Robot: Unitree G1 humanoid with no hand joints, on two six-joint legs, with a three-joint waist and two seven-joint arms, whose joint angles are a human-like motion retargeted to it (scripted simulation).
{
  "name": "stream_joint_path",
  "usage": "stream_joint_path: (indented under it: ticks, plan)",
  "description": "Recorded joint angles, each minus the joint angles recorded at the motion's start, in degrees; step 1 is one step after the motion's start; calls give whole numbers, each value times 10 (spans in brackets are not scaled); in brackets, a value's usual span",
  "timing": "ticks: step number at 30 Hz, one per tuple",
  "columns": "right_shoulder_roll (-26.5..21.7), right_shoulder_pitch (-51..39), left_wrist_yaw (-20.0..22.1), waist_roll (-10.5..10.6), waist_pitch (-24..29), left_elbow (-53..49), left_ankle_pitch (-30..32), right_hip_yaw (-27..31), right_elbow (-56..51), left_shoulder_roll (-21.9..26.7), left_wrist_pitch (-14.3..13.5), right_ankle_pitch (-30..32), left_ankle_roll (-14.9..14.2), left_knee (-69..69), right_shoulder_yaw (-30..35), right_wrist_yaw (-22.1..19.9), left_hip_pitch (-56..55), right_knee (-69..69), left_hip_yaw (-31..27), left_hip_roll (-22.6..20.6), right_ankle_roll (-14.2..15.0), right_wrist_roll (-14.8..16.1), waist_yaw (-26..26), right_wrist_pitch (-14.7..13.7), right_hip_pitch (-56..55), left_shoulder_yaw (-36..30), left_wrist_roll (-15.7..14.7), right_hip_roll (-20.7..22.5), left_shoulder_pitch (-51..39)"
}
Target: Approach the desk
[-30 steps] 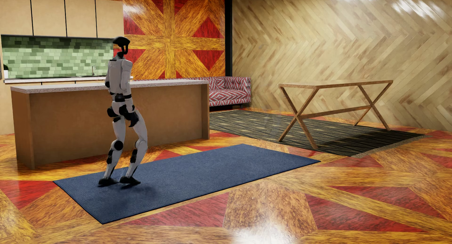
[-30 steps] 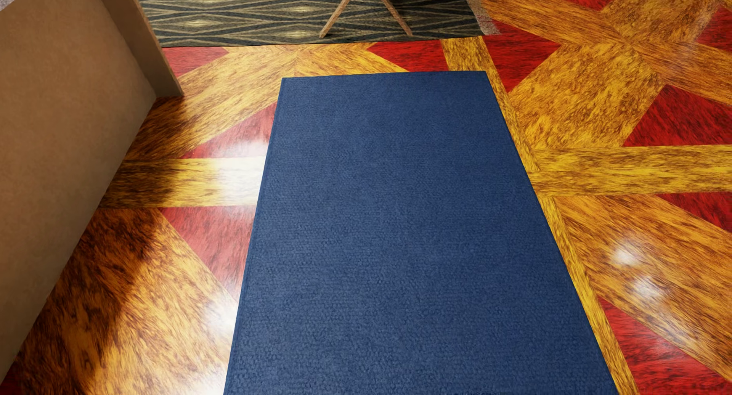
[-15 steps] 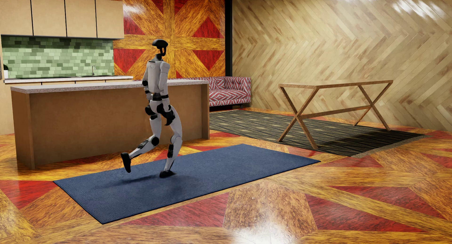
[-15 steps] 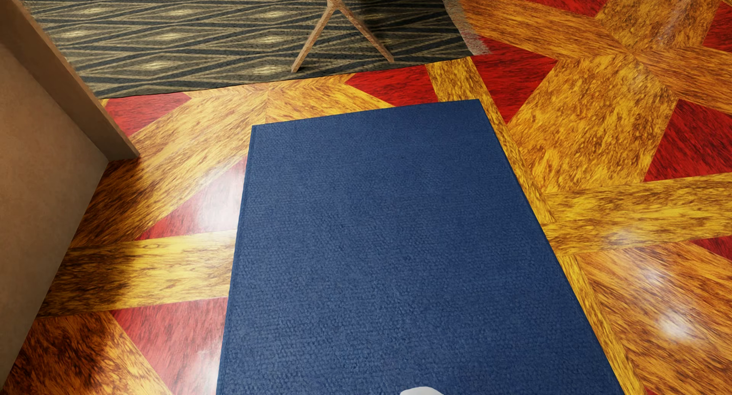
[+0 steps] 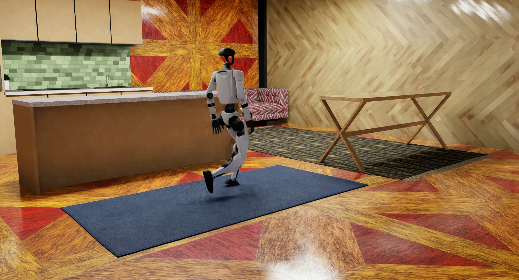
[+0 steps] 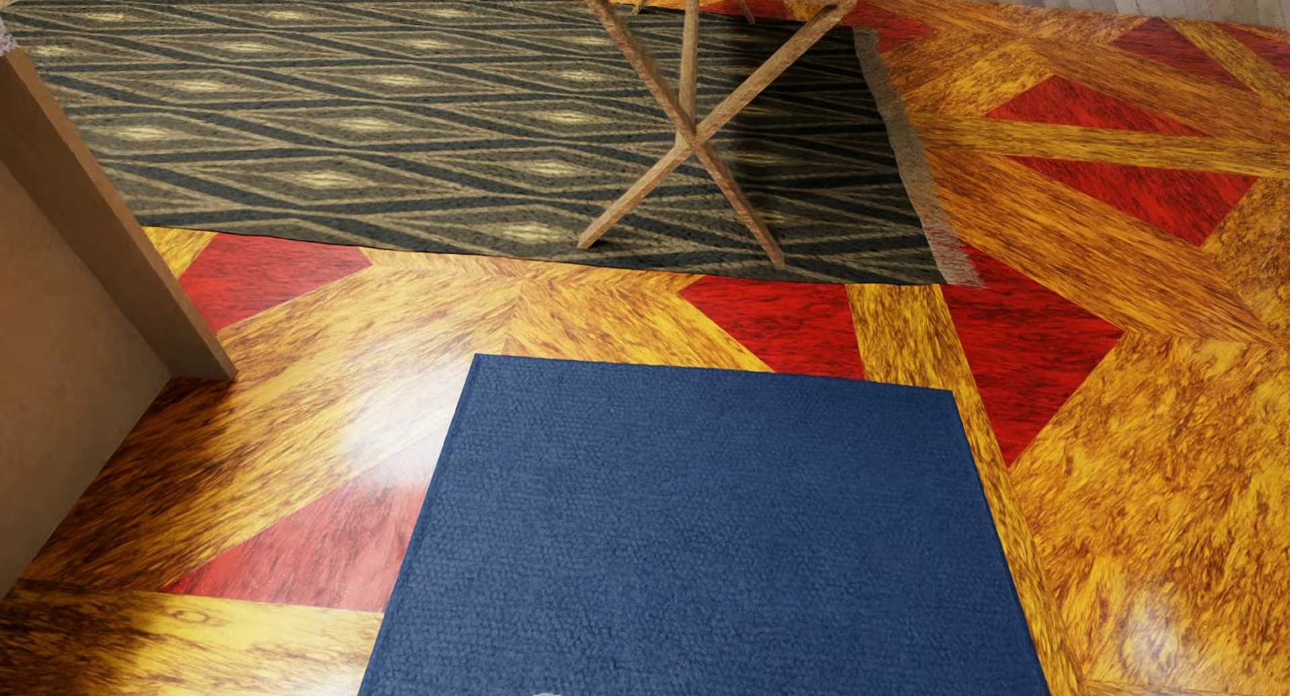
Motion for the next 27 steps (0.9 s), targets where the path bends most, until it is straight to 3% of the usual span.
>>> stream_joint_path:
  ticks: [1, 2, 4, 6, 8, 9, 10, 11, 12, 13, 14, 15, 16, 17, 18, 19, 20, 21, 22, 23, 24, 25, 26, 27]
  plan:
    - [0, 11, 0, 5, 6, -9, -43, 0, 2, 1, 0, -95, 0, -18, 12, 0, 58, 66, 0, 1, 0, 0, -30, 0, -51, 5, 0, -4, -12]
    - [-5, 21, 0, 23, 8, -21, -82, 0, 12, 3, 0, -159, 0, -41, 21, 0, 112, 85, 0, 11, 0, 0, -66, 0, -105, -2, 0, 4, -30]
    - [-11, 50, 0, 49, 2, -49, -171, 0, 20, 14, 0, -192, 0, -93, 18, 0, 213, -19, 0, 28, 0, 0, -139, 0, -183, -18, 0, 5, -73]
    - [-21, 68, 0, 69, -1, -72, -256, 0, 34, 22, 0, -155, 0, -142, 11, 0, 306, -210, 0, 48, 0, 0, -179, 0, -228, 8, 0, 1, -112]
    - [-25, 70, 0, 72, -19, -87, -326, 0, 50, 31, 0, -55, 0, -158, 24, 0, 362, -392, 0, 54, 0, 0, -203, 0, -258, 58, 0, -3, -148]
    - [-26, 71, 0, 77, -28, -89, -334, 0, 58, 30, 0, -1, 0, -157, 21, 0, 381, -629, 0, 53, 0, 0, -203, 0, -281, 82, 0, -4, -160]
    - [-29, 70, 0, 81, -28, -104, -320, 0, 58, 39, 0, -47, 0, -145, 31, 0, 397, -436, 0, 65, 0, 0, -218, 0, -304, 86, 0, -4, -166]
    - [-31, 66, 0, 90, -21, -119, -285, 0, 66, 40, 0, -41, 0, -121, 41, 0, 421, -383, 0, 82, 0, 0, -234, 0, -315, 118, 0, 13, -154]
    - [-30, 66, 0, 101, -30, -111, -212, 0, 77, 29, 0, -12, 0, -61, 44, 0, 414, -332, 0, 99, 0, 0, -245, 0, -327, 134, 0, 25, -142]
    - [-29, 65, 0, 119, -27, -92, -95, 0, 91, 11, 0, -33, 0, 42, 43, 0, 393, -285, 0, 125, 0, 0, -248, 0, -309, 140, 0, 54, -123]
    - [-25, 57, 0, 117, -27, -83, -2, 0, 95, 4, 0, -64, 0, 190, 32, 0, 326, -278, 0, 122, 0, 0, -234, 0, -288, 131, 0, 73, -107]
    - [-21, 54, 0, 121, -15, -71, -1, 0, 82, -3, 0, -92, 0, 337, 16, 0, 257, -284, 0, 132, 0, 0, -222, 0, -247, 115, 0, 96, -101]
    - [-22, 45, 0, 112, -5, -61, -37, 0, 65, -4, 0, -105, 0, 419, 21, 0, 189, -304, 0, 130, 0, 0, -200, 0, -193, 74, 0, 90, -100]
    - [-21, 41, 0, 94, -4, -48, -44, 0, 41, -15, 0, -111, 0, 423, 19, 0, 129, -327, 0, 114, 0, 0, -165, 0, -146, 74, 0, 77, -85]
    - [-23, 28, 0, 80, 2, -79, -24, 0, 16, -2, 0, -119, 0, 363, 24, 0, 79, -351, 0, 110, 0, 0, -125, 0, -107, 61, 0, 75, -58]
    - [-31, 18, 0, 73, 7, -28, 26, 0, -6, -11, 0, -127, 0, 246, 26, 0, 49, -371, 0, 102, 0, 0, -96, 0, -59, 31, 0, 62, -55]
    - [-32, 11, 0, 70, -1, -13, 51, 0, -32, -17, 0, -138, 0, 112, 11, 0, 16, -395, 0, 102, 0, 0, -69, 0, -26, 53, 0, 63, -37]
    - [-37, 7, 0, 68, -6, 2, -8, 0, -54, -16, 0, -156, 0, -28, 1, 0, 9, -418, 0, 96, 0, 0, -53, 0, 21, 56, 0, 61, -24]
    - [-44, 0, 0, 75, -16, 5, -210, 0, -74, -13, 0, -180, 0, -102, -19, 0, 11, -435, 0, 91, 0, 0, -45, 0, 57, 39, 0, 72, -14]
    - [-52, -2, 0, 79, -31, 5, -47, 0, -89, -7, 0, -213, 0, -306, -36, 0, -2, -436, 0, 96, 0, 0, -39, 0, 76, 26, 0, 75, -1]
    - [-55, -6, 0, 83, -35, 11, -25, 0, -89, -4, 0, -234, 0, -322, -51, 0, -13, -434, 0, 96, 0, 0, -32, 0, 93, 14, 0, 84, 10]
    - [-52, -1, 0, 76, -30, 18, -223, 0, -84, -2, 0, -237, 0, -116, -71, 0, -32, -417, 0, 86, 0, 0, -23, 0, 110, 5, 0, 81, 16]
    - [-47, 8, 0, 67, -30, 24, -157, 0, -69, 1, 0, -213, 0, -96, -90, 0, -34, -378, 0, 66, 0, 0, -20, 0, 120, 4, 0, 75, 22]
    - [-36, 16, 0, 42, -33, 31, -60, 0, -50, 2, 0, -132, 0, -95, -96, 0, -34, -281, 0, 35, 0, 0, -23, 0, 89, 11, 0, 45, 28]
